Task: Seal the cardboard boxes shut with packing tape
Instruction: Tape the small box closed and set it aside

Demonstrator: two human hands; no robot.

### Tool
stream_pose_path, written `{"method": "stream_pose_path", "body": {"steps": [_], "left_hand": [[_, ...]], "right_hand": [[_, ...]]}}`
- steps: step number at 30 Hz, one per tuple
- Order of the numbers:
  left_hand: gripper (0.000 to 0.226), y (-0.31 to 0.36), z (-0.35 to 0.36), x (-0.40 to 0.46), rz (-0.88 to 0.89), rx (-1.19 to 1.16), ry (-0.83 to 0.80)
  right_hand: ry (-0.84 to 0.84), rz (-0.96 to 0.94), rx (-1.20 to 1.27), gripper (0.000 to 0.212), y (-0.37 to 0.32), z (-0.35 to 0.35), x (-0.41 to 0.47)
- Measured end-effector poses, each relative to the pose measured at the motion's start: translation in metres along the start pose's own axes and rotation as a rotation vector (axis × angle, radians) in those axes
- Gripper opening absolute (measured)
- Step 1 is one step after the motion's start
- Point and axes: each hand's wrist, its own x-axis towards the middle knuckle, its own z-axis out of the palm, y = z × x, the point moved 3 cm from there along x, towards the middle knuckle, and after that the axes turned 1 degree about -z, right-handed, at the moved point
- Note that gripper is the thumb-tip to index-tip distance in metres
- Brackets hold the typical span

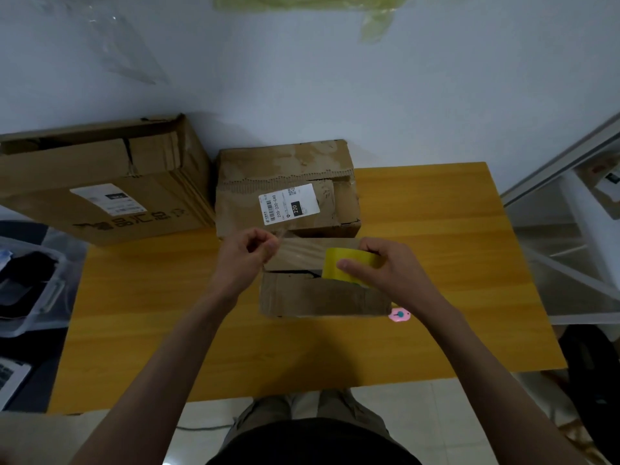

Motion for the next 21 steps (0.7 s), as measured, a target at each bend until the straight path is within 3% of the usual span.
{"method": "stream_pose_path", "body": {"steps": [4, 9, 13, 21], "left_hand": [[0.011, -0.031, -0.030, 0.002, -0.065, -0.041, 0.119], [0.010, -0.073, -0.045, 0.006, -0.169, -0.105, 0.126], [0.015, -0.092, -0.048, 0.008, -0.207, -0.147, 0.102], [0.018, -0.115, -0.035, 0.012, -0.304, -0.147, 0.055]], "right_hand": [[-0.004, 0.087, -0.148, 0.039, 0.016, 0.005, 0.006], [-0.195, 0.045, -0.304, 0.063, 0.023, 0.022, 0.019], [-0.211, -0.072, -0.309, 0.040, 0.029, 0.038, 0.025], [-0.152, -0.052, -0.346, 0.038, 0.039, 0.046, 0.025]]}}
